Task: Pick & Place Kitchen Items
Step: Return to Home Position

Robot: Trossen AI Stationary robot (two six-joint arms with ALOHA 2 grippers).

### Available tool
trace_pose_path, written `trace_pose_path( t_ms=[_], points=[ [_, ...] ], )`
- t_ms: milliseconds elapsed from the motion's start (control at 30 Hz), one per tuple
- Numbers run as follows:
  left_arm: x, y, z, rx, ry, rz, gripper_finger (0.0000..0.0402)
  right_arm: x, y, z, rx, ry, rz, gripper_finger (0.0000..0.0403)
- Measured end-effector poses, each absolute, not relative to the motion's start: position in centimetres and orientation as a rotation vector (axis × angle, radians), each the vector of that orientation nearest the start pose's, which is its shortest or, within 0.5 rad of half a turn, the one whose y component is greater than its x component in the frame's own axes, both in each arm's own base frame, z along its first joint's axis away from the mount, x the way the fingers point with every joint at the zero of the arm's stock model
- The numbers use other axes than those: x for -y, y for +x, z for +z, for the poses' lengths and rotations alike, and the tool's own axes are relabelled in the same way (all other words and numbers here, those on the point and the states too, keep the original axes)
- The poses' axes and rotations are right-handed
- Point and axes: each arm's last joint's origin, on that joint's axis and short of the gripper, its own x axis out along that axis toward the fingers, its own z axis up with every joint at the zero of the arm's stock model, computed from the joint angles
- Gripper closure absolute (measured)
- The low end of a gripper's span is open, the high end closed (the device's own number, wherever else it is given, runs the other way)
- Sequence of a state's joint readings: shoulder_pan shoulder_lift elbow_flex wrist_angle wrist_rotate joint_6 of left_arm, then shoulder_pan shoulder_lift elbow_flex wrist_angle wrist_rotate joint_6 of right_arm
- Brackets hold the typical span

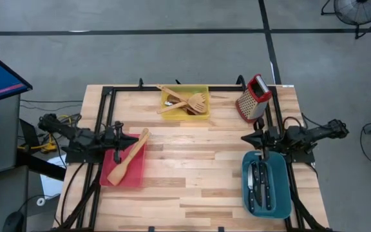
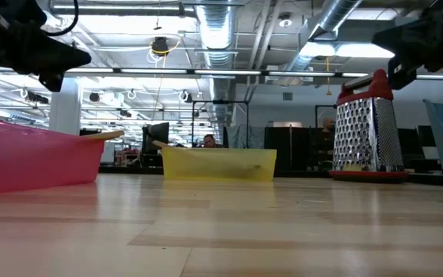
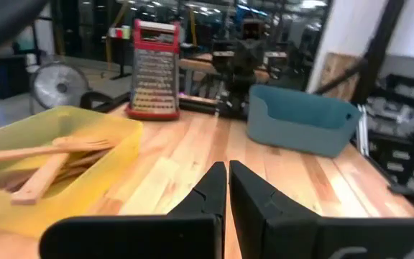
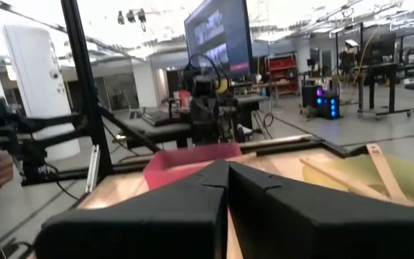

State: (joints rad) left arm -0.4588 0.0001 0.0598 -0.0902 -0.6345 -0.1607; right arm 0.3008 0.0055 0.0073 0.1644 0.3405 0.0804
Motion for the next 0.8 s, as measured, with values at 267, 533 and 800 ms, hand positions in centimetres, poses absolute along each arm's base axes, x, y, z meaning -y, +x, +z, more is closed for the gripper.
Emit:
trace_pose_path(
  t_ms=[267,533,800],
  points=[
    [1.7,9.1,17.5,-0.017,-0.128,0.097,0.04,-1.9,9.4,17.8,0.127,0.121,-0.037,0.0369],
    [0.6,9.4,17.2,-0.029,-0.159,0.019,0.04,-1.9,9.4,17.7,0.119,0.119,-0.038,0.0356],
    [-0.8,9.5,17.1,-0.023,-0.157,0.112,0.04,-1.9,9.4,17.7,0.118,0.119,-0.038,0.0356]
  ],
)
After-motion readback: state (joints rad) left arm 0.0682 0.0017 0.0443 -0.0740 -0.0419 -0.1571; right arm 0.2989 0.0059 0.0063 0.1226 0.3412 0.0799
